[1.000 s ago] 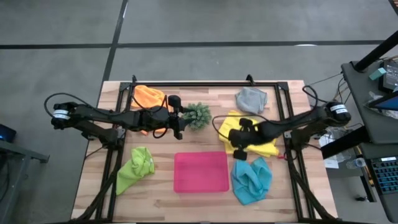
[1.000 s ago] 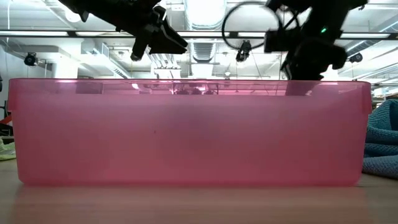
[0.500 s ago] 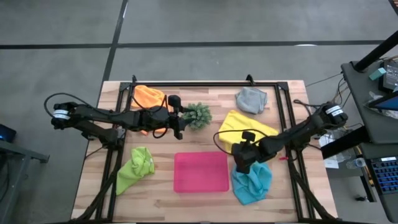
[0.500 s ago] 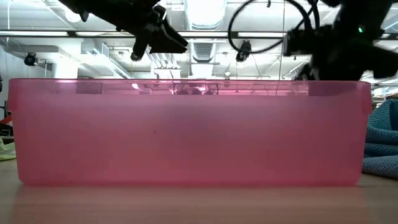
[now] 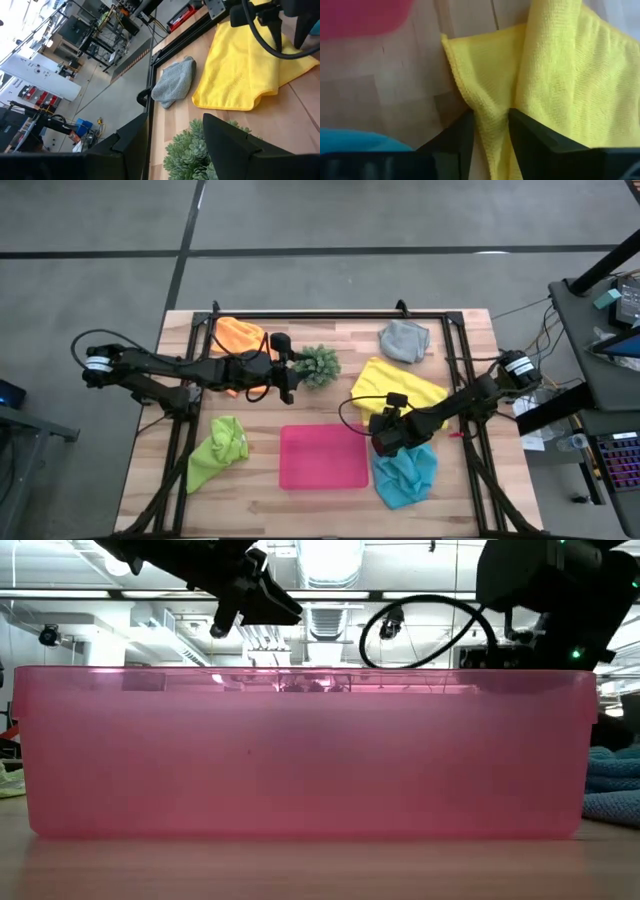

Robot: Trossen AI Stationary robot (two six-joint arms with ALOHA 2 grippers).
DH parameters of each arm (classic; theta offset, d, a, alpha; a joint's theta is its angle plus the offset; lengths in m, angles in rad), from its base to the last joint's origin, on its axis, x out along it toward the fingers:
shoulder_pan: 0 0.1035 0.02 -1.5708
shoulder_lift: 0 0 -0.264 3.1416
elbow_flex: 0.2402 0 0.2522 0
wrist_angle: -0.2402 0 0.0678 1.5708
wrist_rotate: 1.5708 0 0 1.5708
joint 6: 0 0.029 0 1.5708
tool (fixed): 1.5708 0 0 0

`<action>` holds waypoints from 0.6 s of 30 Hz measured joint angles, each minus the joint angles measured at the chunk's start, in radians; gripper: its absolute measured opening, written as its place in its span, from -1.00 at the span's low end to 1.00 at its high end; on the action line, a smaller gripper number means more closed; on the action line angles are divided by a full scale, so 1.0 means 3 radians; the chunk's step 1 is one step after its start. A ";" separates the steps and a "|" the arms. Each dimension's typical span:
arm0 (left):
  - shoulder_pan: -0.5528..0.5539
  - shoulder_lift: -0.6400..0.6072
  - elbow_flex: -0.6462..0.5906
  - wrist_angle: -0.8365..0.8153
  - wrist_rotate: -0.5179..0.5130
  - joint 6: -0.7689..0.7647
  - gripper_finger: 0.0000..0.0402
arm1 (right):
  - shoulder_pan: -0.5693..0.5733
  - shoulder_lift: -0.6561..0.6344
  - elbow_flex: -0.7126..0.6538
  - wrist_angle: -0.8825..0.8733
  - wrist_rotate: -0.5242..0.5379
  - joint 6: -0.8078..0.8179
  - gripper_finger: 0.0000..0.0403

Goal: Fold microfiber towels
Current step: Fold the yellow microfiber cloth

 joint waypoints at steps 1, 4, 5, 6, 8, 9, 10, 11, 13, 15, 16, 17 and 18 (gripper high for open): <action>0.0000 0.0000 -0.0002 0.0000 0.0000 0.0000 -0.14 | 0.0001 0.0020 0.0000 0.0015 0.0000 -0.0001 -0.52; 0.0000 0.0000 -0.0002 0.0000 0.0000 0.0000 -0.14 | 0.0001 0.0055 0.0001 0.0075 -0.0001 -0.0024 -0.70; 0.0000 0.0000 -0.0002 0.0003 0.0000 0.0000 -0.14 | 0.0003 0.0055 0.0001 0.0082 -0.0006 -0.0029 -0.77; 0.0000 0.0000 -0.0002 0.0003 0.0000 0.0000 -0.14 | 0.0010 0.0053 0.0001 0.0082 -0.0006 -0.0034 -0.84; 0.0000 0.0000 -0.0002 0.0005 0.0000 0.0000 -0.14 | 0.0013 0.0032 0.0001 0.0079 -0.0005 -0.0043 -0.92; 0.0000 0.0000 -0.0004 0.0013 0.0000 0.0000 -0.14 | 0.0017 0.0014 0.0004 0.0074 -0.0005 -0.0043 -0.93; 0.0000 0.0000 -0.0006 0.0018 0.0000 0.0000 -0.14 | 0.0015 -0.0010 0.0011 0.0064 -0.0008 -0.0045 -0.94; 0.0000 0.0000 -0.0006 0.0019 0.0000 0.0000 -0.14 | 0.0015 -0.0019 0.0030 0.0058 -0.0005 -0.0045 -0.94; 0.0000 0.0000 -0.0006 0.0019 0.0000 0.0000 -0.14 | 0.0015 -0.0045 0.0075 0.0054 -0.0006 -0.0047 -0.95; 0.0000 0.0000 -0.0006 0.0021 -0.0001 0.0000 -0.14 | 0.0017 -0.0065 0.0114 0.0021 -0.0010 -0.0050 -0.95; 0.0000 0.0000 -0.0006 0.0021 0.0000 0.0000 -0.14 | 0.0017 -0.0076 0.0138 0.0020 -0.0012 -0.0051 -0.95; 0.0000 0.0000 -0.0006 0.0021 0.0000 0.0000 -0.14 | 0.0017 -0.0082 0.0172 0.0004 -0.0014 -0.0051 -0.95; 0.0001 0.0000 -0.0006 0.0021 0.0000 0.0000 -0.14 | 0.0017 -0.0085 0.0209 -0.0040 -0.0023 -0.0052 -0.95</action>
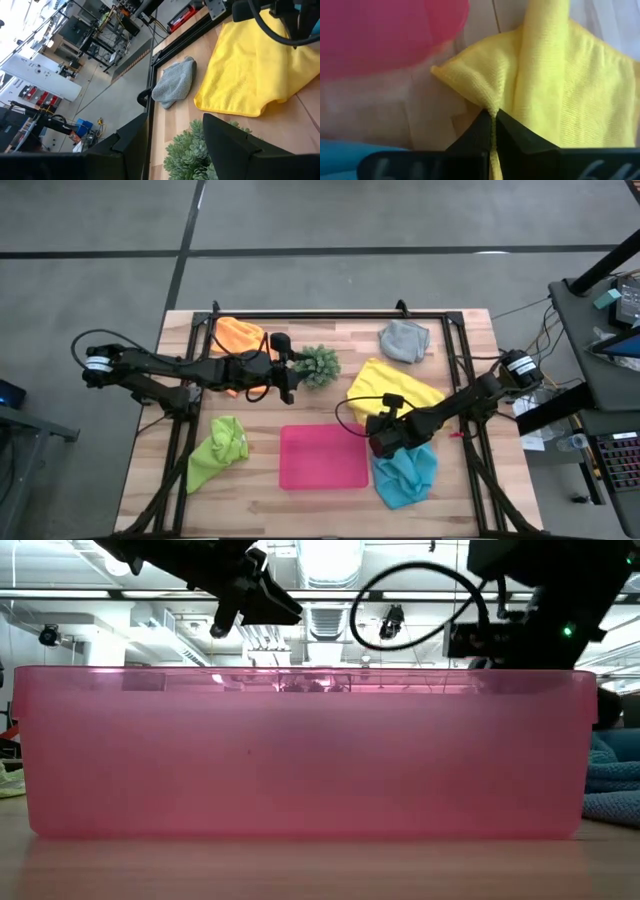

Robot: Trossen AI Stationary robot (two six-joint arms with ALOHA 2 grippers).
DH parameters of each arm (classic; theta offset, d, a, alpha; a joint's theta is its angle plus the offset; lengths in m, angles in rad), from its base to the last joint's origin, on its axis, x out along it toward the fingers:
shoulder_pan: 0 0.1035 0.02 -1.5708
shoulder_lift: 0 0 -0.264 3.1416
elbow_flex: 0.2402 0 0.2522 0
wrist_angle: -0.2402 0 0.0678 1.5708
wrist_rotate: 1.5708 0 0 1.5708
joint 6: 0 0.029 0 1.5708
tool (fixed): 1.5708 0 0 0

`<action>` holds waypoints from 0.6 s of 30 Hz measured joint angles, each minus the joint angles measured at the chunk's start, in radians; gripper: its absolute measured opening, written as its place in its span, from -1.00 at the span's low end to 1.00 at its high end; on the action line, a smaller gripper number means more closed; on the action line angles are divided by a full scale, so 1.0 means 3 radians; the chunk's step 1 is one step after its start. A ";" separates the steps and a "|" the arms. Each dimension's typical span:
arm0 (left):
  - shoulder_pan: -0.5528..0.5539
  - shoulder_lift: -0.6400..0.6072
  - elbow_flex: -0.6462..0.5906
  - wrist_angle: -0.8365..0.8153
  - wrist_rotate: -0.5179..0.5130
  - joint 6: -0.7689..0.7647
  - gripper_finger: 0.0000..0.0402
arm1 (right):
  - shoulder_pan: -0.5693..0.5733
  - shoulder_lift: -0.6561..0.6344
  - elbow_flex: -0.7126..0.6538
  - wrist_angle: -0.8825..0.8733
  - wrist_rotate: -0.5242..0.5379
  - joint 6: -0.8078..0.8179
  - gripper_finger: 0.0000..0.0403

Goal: Fold microfiber towels
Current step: Fold the yellow microfiber cloth

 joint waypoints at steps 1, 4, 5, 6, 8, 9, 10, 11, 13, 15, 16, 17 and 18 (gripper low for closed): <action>0.0000 0.0000 0.0000 0.0000 0.0000 0.0000 -0.14 | 0.0000 -0.0001 0.0038 -0.0058 -0.0014 0.0000 -0.96; 0.0000 0.0000 -0.0001 0.0000 0.0000 0.0000 -0.14 | -0.0001 -0.0001 0.0131 -0.0253 -0.0135 0.0058 -0.96; 0.0000 0.0000 -0.0001 0.0000 0.0000 0.0000 -0.14 | -0.0001 -0.0001 0.0151 -0.0347 -0.0167 0.0120 -0.96; 0.0000 0.0000 -0.0001 0.0000 -0.0001 0.0000 -0.14 | 0.0001 -0.0001 0.0170 -0.0457 -0.0188 0.0182 -0.96; 0.0000 0.0000 -0.0001 0.0000 -0.0001 0.0000 -0.14 | 0.0024 -0.0001 0.0202 -0.0662 -0.0203 0.0310 -0.96; 0.0000 0.0000 -0.0001 0.0000 -0.0001 0.0000 -0.14 | 0.0036 -0.0002 0.0225 -0.0748 -0.0215 0.0348 -0.96; 0.0000 0.0000 -0.0001 0.0000 0.0000 0.0000 -0.14 | 0.0054 -0.0008 0.0248 -0.0815 -0.0227 0.0376 -0.96; 0.0000 0.0000 -0.0001 0.0000 -0.0001 0.0000 -0.14 | 0.0066 -0.0018 0.0270 -0.0862 -0.0245 0.0393 -0.96; 0.0000 0.0000 -0.0001 0.0000 -0.0001 0.0000 -0.14 | 0.0084 -0.0054 0.0310 -0.0900 -0.0262 0.0402 -0.96; 0.0000 0.0000 -0.0003 0.0000 -0.0001 0.0000 -0.14 | 0.0088 -0.0104 0.0358 -0.0894 -0.0265 0.0398 -0.96; 0.0000 0.0000 -0.0003 0.0000 -0.0001 0.0000 -0.14 | 0.0088 -0.0132 0.0385 -0.0898 -0.0261 0.0388 -0.96; 0.0000 0.0000 -0.0003 0.0000 -0.0001 0.0000 -0.14 | 0.0087 -0.0162 0.0413 -0.0904 -0.0238 0.0382 -0.96; 0.0000 0.0000 -0.0003 0.0000 -0.0001 0.0000 -0.14 | 0.0084 -0.0193 0.0434 -0.0915 -0.0180 0.0377 -0.96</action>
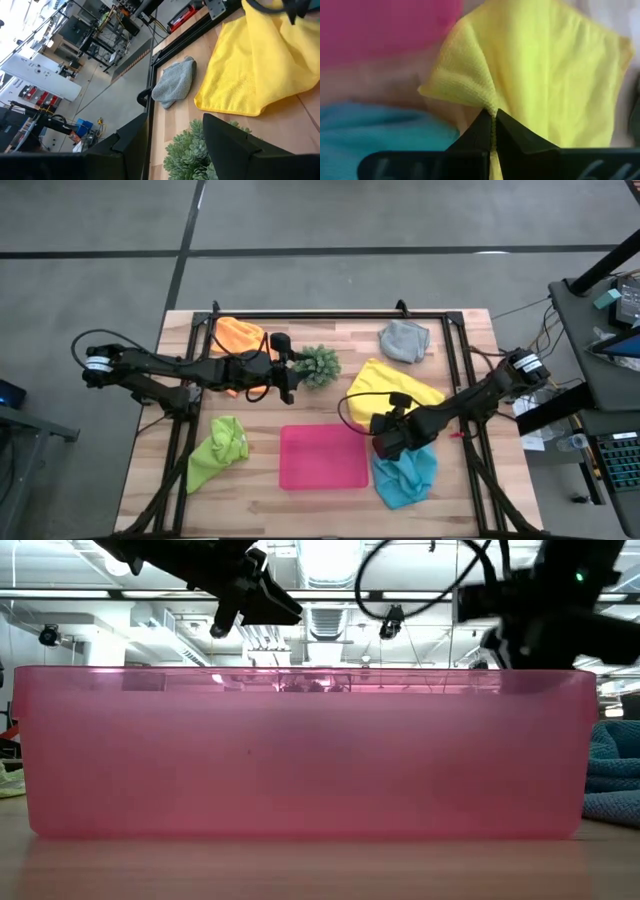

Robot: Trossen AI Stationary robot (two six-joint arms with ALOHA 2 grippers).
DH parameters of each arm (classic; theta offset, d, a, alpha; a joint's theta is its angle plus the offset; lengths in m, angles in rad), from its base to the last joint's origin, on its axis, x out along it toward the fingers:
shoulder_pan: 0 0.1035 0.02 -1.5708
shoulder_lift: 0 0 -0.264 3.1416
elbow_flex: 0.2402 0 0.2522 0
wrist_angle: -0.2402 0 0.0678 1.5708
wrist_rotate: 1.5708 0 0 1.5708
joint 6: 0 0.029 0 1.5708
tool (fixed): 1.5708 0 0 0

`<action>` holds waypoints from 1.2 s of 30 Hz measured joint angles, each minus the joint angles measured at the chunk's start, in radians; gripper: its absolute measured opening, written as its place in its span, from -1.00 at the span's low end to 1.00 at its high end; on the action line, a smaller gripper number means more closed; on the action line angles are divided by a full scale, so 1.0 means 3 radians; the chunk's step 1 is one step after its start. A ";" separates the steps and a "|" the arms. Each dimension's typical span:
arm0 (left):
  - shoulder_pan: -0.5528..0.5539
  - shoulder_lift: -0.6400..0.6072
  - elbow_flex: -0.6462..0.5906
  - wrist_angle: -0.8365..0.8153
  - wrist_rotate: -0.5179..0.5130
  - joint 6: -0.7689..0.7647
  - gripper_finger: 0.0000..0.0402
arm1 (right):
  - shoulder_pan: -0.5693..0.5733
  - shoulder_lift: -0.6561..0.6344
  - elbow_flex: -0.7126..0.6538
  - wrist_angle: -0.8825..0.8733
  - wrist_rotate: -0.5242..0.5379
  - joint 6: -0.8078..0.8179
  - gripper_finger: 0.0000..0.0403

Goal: Fold microfiber towels
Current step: Fold the yellow microfiber cloth

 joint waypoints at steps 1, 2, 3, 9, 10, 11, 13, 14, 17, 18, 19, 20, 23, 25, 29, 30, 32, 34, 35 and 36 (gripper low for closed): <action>0.0000 0.0000 0.0000 0.0001 0.0000 0.0000 -0.14 | -0.0016 -0.0028 0.0024 -0.0028 0.0081 0.0000 -0.96; 0.0000 0.0000 0.0000 0.0001 0.0000 0.0000 -0.14 | -0.0036 -0.0052 0.0048 -0.0062 0.0145 -0.0001 -0.96; 0.0000 0.0000 0.0000 0.0001 0.0000 0.0000 -0.14 | -0.0069 -0.0079 0.0070 -0.0097 0.0187 -0.0002 -0.96; 0.0000 0.0000 -0.0001 0.0001 0.0000 0.0000 -0.14 | -0.0399 -0.0194 0.0049 -0.0314 0.0280 -0.0030 -0.96; 0.0000 0.0000 -0.0001 0.0002 0.0000 0.0000 -0.14 | -0.0473 -0.0207 0.0019 -0.0321 0.0281 -0.0088 -0.96; 0.0000 0.0000 -0.0001 0.0002 0.0000 -0.0001 -0.14 | -0.0540 -0.0210 -0.0009 -0.0325 0.0282 -0.0142 -0.96; -0.0001 0.0000 -0.0001 0.0002 0.0000 -0.0001 -0.14 | -0.0684 -0.0210 -0.0057 -0.0327 0.0291 -0.0294 -0.96; -0.0001 0.0000 -0.0001 0.0002 0.0000 -0.0001 -0.14 | -0.0761 -0.0210 -0.0075 -0.0325 0.0310 -0.0375 -0.96; -0.0001 0.0000 -0.0001 0.0002 0.0000 -0.0001 -0.14 | -0.0964 -0.0212 -0.0088 -0.0309 0.0456 -0.0568 -0.96; -0.0001 0.0000 -0.0001 0.0002 0.0000 -0.0001 -0.14 | -0.1031 -0.0214 -0.0088 -0.0300 0.0466 -0.0672 -0.96; -0.0001 0.0000 -0.0001 0.0002 0.0000 -0.0001 -0.14 | -0.1100 -0.0214 -0.0088 -0.0299 0.0467 -0.0769 -0.96; -0.0001 0.0000 -0.0001 0.0002 0.0000 -0.0001 -0.14 | -0.1170 -0.0214 -0.0088 -0.0299 0.0468 -0.0837 -0.96; -0.0001 0.0000 -0.0001 0.0002 0.0000 -0.0001 -0.14 | -0.1371 -0.0214 -0.0088 -0.0287 0.0520 -0.0981 -0.96; -0.0001 0.0000 -0.0001 0.0002 0.0000 -0.0001 -0.14 | -0.1486 -0.0214 -0.0088 -0.0287 0.0580 -0.1068 -0.96; -0.0001 0.0000 -0.0001 0.0002 0.0000 -0.0001 -0.14 | -0.1647 -0.0214 -0.0089 -0.0086 0.0594 -0.1284 -0.96; -0.0001 0.0000 -0.0001 0.0001 0.0000 -0.0001 -0.14 | -0.1676 -0.0209 -0.0089 -0.0013 0.0594 -0.1336 -0.96; -0.0001 0.0000 -0.0001 0.0001 0.0000 -0.0001 -0.14 | -0.1727 -0.0203 -0.0089 0.0077 0.0591 -0.1416 -0.94; -0.0001 0.0000 -0.0001 0.0001 0.0000 -0.0001 -0.14 | -0.1770 -0.0202 -0.0089 0.0097 0.0564 -0.1483 -0.90; -0.0001 0.0000 -0.0001 0.0001 0.0000 -0.0001 -0.14 | -0.1789 -0.0202 -0.0089 0.0109 0.0548 -0.1491 -0.87; 0.0000 0.0000 -0.0001 0.0001 0.0000 -0.0001 -0.14 | -0.1805 -0.0202 -0.0089 0.0116 0.0546 -0.1490 -0.83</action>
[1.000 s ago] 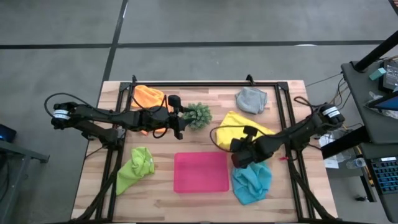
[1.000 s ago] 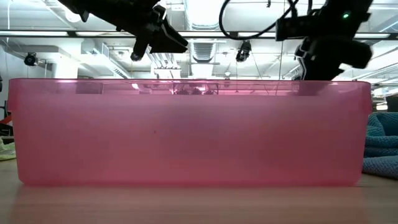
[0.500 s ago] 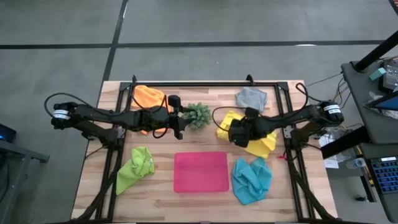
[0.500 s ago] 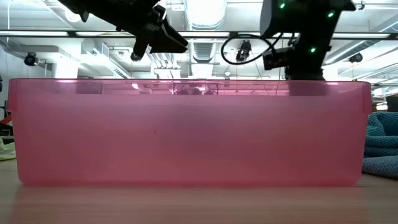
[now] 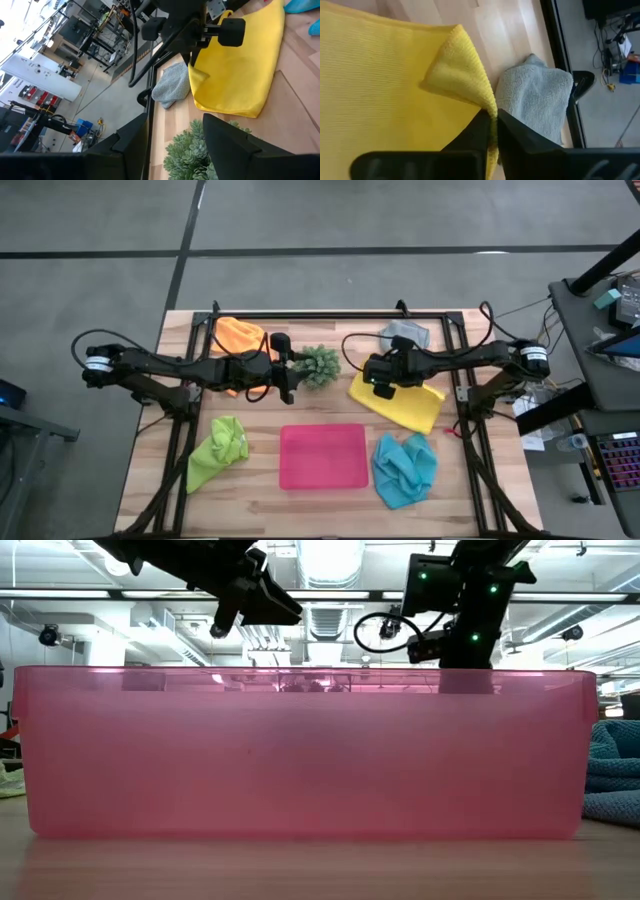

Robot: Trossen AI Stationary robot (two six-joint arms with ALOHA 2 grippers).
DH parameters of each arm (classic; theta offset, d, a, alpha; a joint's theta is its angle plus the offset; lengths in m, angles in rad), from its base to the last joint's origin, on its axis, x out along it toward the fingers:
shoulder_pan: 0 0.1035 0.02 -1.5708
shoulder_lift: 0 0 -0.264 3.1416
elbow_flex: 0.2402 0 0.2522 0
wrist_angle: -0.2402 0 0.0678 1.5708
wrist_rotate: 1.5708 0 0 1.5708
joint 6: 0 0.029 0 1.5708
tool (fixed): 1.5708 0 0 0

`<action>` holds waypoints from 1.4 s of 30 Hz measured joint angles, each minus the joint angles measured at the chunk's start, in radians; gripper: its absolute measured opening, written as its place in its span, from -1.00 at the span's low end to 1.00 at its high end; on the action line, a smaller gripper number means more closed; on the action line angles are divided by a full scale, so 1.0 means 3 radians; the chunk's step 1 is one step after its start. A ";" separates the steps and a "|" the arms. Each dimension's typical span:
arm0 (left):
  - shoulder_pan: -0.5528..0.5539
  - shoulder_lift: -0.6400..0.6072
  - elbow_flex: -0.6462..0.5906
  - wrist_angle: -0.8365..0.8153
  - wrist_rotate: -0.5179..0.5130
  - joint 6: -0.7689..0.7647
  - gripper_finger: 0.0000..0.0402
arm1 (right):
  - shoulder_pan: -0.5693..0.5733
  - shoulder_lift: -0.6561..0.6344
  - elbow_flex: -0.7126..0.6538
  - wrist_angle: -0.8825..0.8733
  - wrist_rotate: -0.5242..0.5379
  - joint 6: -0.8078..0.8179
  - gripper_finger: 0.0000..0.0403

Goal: Fold microfiber towels
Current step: Fold the yellow microfiber cloth

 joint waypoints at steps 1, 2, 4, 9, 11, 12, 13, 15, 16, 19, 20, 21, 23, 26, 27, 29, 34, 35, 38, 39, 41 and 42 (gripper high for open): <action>-0.0001 0.0000 0.0000 0.0000 0.0000 0.0000 -0.14 | -0.0016 0.0000 -0.0001 -0.0002 -0.0005 -0.0001 -0.80; -0.0001 0.0000 0.0000 0.0000 0.0000 0.0000 -0.14 | -0.0031 0.0001 -0.0001 -0.0004 -0.0005 0.0000 -0.76; -0.0001 0.0000 0.0000 0.0000 0.0000 0.0000 -0.14 | -0.0061 0.0000 -0.0001 -0.0002 -0.0006 -0.0001 -0.70; -0.0001 0.0000 0.0000 0.0000 0.0000 0.0000 -0.14 | -0.0121 0.0000 -0.0001 -0.0017 0.0008 -0.0013 -0.57; 0.0000 0.0000 0.0000 0.0000 0.0000 0.0000 -0.14 | -0.0134 -0.0010 -0.0001 -0.0037 0.0008 0.0017 -0.54; -0.0001 0.0000 0.0000 0.0000 0.0000 0.0000 -0.14 | -0.0133 -0.0015 -0.0001 -0.0059 0.0005 0.0053 -0.53; 0.0000 0.0000 0.0000 0.0000 0.0000 0.0000 -0.14 | -0.0129 -0.0027 0.0001 -0.0105 -0.0002 0.0098 -0.53; 0.0000 0.0000 0.0000 0.0000 0.0000 0.0000 -0.14 | -0.0089 -0.0049 0.0016 -0.0227 -0.0102 0.0239 -0.53; 0.0000 0.0000 0.0000 0.0000 0.0000 0.0000 -0.14 | -0.0065 -0.0066 0.0031 -0.0252 -0.0244 0.0321 -0.54; 0.0000 0.0000 0.0000 0.0000 0.0000 0.0000 -0.14 | 0.0026 -0.0133 0.0023 -0.0191 -0.0999 0.0586 -0.58; 0.0000 0.0000 0.0000 0.0001 0.0000 0.0000 -0.14 | 0.0076 -0.0143 0.0001 -0.0085 -0.1171 0.0696 -0.60; 0.0000 0.0000 0.0000 0.0004 0.0001 0.0001 -0.14 | 0.0149 -0.0145 -0.0030 0.0030 -0.1228 0.0797 -0.63; 0.0000 0.0000 0.0000 0.0030 0.0001 0.0001 -0.14 | 0.0302 -0.0138 -0.0136 0.0303 -0.1185 0.0955 -0.69; 0.0000 0.0000 0.0000 0.0025 0.0001 0.0000 -0.14 | 0.0462 -0.0068 -0.0306 0.0792 -0.1006 0.1171 -0.79; -0.0002 0.0000 0.0000 0.0025 0.0001 0.0000 -0.14 | 0.0486 -0.0032 -0.0352 0.0907 -0.0942 0.1250 -0.82; -0.0005 0.0000 0.0000 0.0027 0.0001 -0.0003 -0.14 | 0.0507 0.0029 -0.0423 0.1043 -0.0875 0.1370 -0.89; -0.0005 0.0000 0.0000 0.0027 0.0001 -0.0010 -0.14 | 0.0524 0.0169 -0.0569 0.1067 -0.0913 0.1658 -0.95; -0.0005 0.0000 0.0000 0.0025 0.0001 -0.0011 -0.14 | 0.0535 0.0191 -0.0598 0.1060 -0.0963 0.1686 -0.96; -0.0005 0.0000 0.0000 0.0025 0.0001 -0.0011 -0.14 | 0.0589 0.0247 -0.0644 0.1071 -0.1202 0.1773 -0.96; -0.0005 0.0000 0.0000 0.0025 0.0001 -0.0011 -0.14 | 0.0617 0.0261 -0.0654 0.1064 -0.1276 0.1795 -0.96; -0.0006 0.0000 0.0000 0.0025 0.0001 -0.0010 -0.14 | 0.0690 0.0268 -0.0654 0.1067 -0.1424 0.1799 -0.96; -0.0006 0.0000 0.0000 0.0026 0.0001 -0.0010 -0.14 | 0.0734 0.0267 -0.0654 0.1056 -0.1491 0.1754 -0.96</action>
